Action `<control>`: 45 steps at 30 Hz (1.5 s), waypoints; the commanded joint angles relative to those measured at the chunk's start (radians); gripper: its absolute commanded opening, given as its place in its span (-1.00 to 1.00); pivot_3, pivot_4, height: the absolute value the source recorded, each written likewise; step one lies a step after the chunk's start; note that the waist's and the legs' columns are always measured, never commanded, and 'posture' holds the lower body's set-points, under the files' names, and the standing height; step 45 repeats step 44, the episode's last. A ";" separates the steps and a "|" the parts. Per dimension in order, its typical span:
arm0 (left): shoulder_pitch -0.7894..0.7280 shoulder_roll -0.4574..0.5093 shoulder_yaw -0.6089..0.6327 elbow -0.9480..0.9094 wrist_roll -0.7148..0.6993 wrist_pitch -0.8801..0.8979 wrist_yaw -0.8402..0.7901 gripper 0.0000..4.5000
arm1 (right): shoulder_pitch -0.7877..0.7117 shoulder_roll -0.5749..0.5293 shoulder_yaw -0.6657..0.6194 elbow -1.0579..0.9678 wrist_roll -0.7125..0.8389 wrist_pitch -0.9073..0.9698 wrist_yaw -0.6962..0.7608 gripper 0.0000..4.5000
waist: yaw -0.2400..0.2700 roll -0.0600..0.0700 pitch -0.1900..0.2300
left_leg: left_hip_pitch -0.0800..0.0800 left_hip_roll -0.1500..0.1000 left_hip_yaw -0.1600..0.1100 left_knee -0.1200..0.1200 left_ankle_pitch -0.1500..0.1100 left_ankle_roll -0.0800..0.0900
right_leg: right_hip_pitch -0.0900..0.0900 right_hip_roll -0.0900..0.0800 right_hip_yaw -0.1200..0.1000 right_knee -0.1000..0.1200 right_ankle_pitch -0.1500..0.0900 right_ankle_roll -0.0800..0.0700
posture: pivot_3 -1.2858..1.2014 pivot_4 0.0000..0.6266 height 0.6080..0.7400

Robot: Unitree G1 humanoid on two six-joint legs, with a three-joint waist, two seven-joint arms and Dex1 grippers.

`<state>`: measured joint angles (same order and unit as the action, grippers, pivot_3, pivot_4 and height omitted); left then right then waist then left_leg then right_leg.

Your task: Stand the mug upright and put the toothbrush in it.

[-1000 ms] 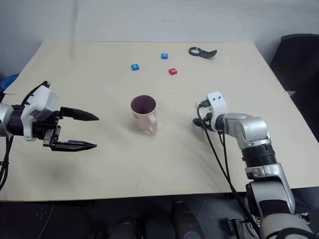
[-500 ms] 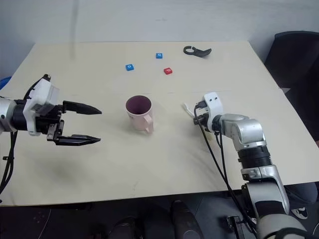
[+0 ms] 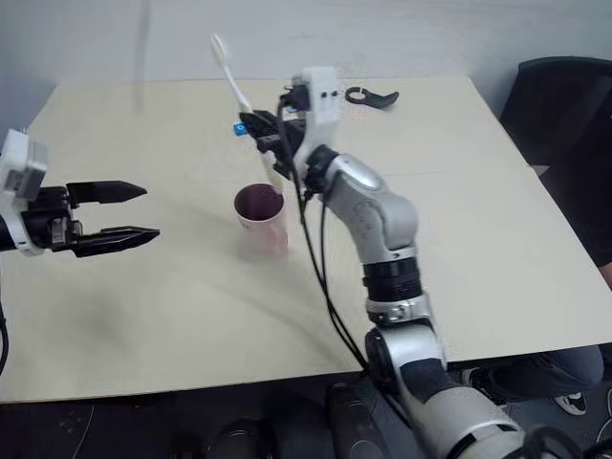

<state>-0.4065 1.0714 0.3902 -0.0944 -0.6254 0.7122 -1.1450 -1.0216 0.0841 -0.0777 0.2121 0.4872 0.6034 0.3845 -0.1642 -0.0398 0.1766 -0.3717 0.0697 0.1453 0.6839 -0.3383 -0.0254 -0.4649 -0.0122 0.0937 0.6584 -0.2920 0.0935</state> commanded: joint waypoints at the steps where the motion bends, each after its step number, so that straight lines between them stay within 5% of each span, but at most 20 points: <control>1: 0.009 0.010 0.066 -0.062 -0.039 0.011 0.023 1.00 | -0.006 0.025 0.005 0.001 -0.010 -0.066 -0.012 -0.96 | 0.000 0.000 0.000 | 0.000 -0.001 0.000 0.000 0.000 0.000 | 0.000 -0.001 -0.001 0.000 0.000 0.000 | 0.03 -0.52 1.00; 11: 0.007 -0.014 0.046 -0.083 -0.041 -0.005 0.075 1.00 | 0.030 0.116 0.039 0.153 -0.054 -0.249 0.035 -0.96 | -0.022 0.000 0.000 | 0.001 0.000 -0.001 -0.001 0.000 -0.002 | 0.000 0.000 -0.005 0.002 -0.001 -0.002 | 0.03 -0.52 1.00; 16: -0.025 -0.019 0.021 -0.060 -0.035 -0.016 0.081 1.00 | 0.060 0.107 0.066 0.126 -0.078 -0.299 0.056 -0.27 | -0.030 0.000 0.000 | 0.001 0.000 -0.001 -0.001 0.000 -0.002 | 0.000 0.000 -0.006 0.002 -0.001 -0.002 | 0.03 -0.52 1.00; 23: -0.047 -0.025 -0.016 -0.015 -0.012 -0.052 0.070 1.00 | 0.228 0.031 0.085 -0.207 0.021 -0.173 0.092 0.80 | -0.027 0.000 0.000 | 0.001 0.003 -0.002 -0.001 0.000 -0.003 | 0.000 0.000 -0.006 0.002 -0.002 -0.003 | 0.03 -0.52 1.00; 24: -0.049 -0.025 -0.024 -0.007 -0.006 -0.061 0.068 1.00 | 0.248 -0.006 0.099 -0.263 0.021 -0.143 0.104 0.96 | -0.026 0.000 0.000 | 0.001 0.003 -0.002 -0.001 0.000 -0.003 | 0.000 0.000 -0.006 0.002 -0.002 -0.003 | 0.03 -0.52 1.00; 27: -0.023 -0.013 -0.036 0.012 0.020 -0.100 0.039 1.00 | 0.291 -0.183 0.116 -0.445 0.075 0.042 0.161 0.98 | -0.022 0.000 0.000 | 0.001 0.001 -0.002 -0.001 0.000 -0.003 | 0.000 0.000 -0.006 0.002 -0.002 -0.003 | 0.03 -0.52 1.00; 31: 0.006 -0.005 -0.037 0.050 0.055 -0.145 0.020 1.00 | 0.275 -0.649 0.111 -0.565 0.143 0.340 0.376 0.98 | -0.005 0.001 0.001 | 0.002 0.001 -0.002 -0.001 0.000 -0.003 | 0.000 0.000 -0.006 0.001 -0.002 -0.004 | 0.03 -0.52 1.00; 37: 0.030 0.041 -0.023 0.104 0.094 -0.230 -0.050 1.00 | 0.294 -0.999 -0.018 -0.455 0.223 0.323 0.676 0.98 | 0.023 0.001 0.001 | 0.003 0.001 -0.001 -0.001 -0.001 -0.002 | 0.001 0.003 -0.004 -0.003 -0.003 -0.005 | 0.03 -0.52 1.00; 40: 0.025 0.068 -0.002 0.139 0.090 -0.235 -0.072 1.00 | 0.303 -1.114 -0.024 -0.397 0.221 0.287 0.808 0.98 | 0.030 0.001 0.001 | 0.004 0.000 -0.001 -0.001 -0.001 -0.001 | 0.001 0.002 -0.004 -0.004 -0.003 -0.005 | 0.03 -0.52 1.00; 45: 0.018 0.080 -0.005 0.156 0.096 -0.249 -0.089 1.00 | 0.292 -1.140 -0.025 -0.354 0.223 0.276 0.856 0.98 | 0.030 0.001 0.001 | 0.003 0.000 0.000 -0.001 -0.002 0.000 | 0.001 0.002 -0.003 -0.004 -0.003 -0.005 | 0.03 -0.52 1.00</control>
